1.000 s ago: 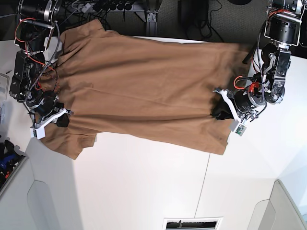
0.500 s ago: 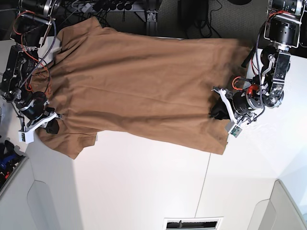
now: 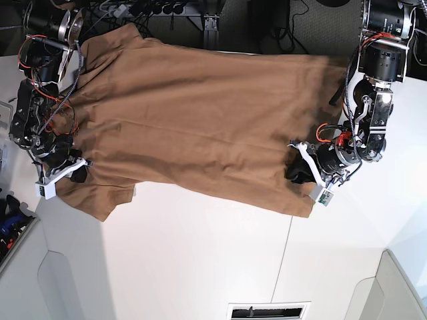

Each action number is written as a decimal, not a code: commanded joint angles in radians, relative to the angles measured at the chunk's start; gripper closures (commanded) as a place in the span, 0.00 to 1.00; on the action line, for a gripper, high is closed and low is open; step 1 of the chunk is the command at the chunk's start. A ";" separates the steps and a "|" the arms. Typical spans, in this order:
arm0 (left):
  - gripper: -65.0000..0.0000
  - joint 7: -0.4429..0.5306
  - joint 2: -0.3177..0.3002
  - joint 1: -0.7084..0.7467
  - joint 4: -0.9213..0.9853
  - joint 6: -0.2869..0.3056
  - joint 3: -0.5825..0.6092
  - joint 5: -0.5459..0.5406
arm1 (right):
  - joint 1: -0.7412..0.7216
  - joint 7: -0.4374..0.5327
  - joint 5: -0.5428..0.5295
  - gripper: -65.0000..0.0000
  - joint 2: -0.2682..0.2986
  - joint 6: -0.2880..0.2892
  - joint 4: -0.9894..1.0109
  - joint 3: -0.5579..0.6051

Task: Layout the t-shirt on the table in an organized manner, then fold the t-shirt properly
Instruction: 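Release and move the right gripper to the collar, left gripper to the hem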

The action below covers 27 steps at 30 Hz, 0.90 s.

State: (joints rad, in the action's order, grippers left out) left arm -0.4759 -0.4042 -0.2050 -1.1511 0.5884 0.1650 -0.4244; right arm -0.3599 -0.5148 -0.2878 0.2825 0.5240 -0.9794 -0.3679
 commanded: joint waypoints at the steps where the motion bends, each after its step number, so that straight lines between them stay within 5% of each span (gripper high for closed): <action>1: 0.76 -0.046 -0.018 -0.006 0.016 -0.024 -0.003 0.044 | -0.022 0.017 0.006 1.00 0.017 -0.008 -0.009 0.000; 10: 0.76 -0.047 -0.075 -0.011 0.019 -0.027 -0.003 0.018 | -0.022 0.013 -0.056 1.00 0.065 0.005 -0.015 0.000; 15: 0.76 -0.037 -0.063 -0.064 0.019 -0.040 -0.003 0.032 | -0.003 -0.083 -0.159 1.00 0.066 0.007 -0.114 -0.017; 19: 0.76 -0.037 -0.057 -0.112 0.034 -0.104 -0.002 0.067 | 0.071 -0.143 -0.217 1.00 0.066 0.008 -0.279 -0.048; 27: 0.76 -0.036 -0.053 -0.227 0.146 -0.106 -0.002 0.078 | 0.284 -0.231 -0.288 1.00 0.066 0.008 -0.482 -0.078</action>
State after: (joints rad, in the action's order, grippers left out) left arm -0.5274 -0.4446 -0.4004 -0.9909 0.4866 0.1688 -0.3405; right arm -0.0620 -0.7631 -0.5591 0.3305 0.5282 -1.4437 -0.4374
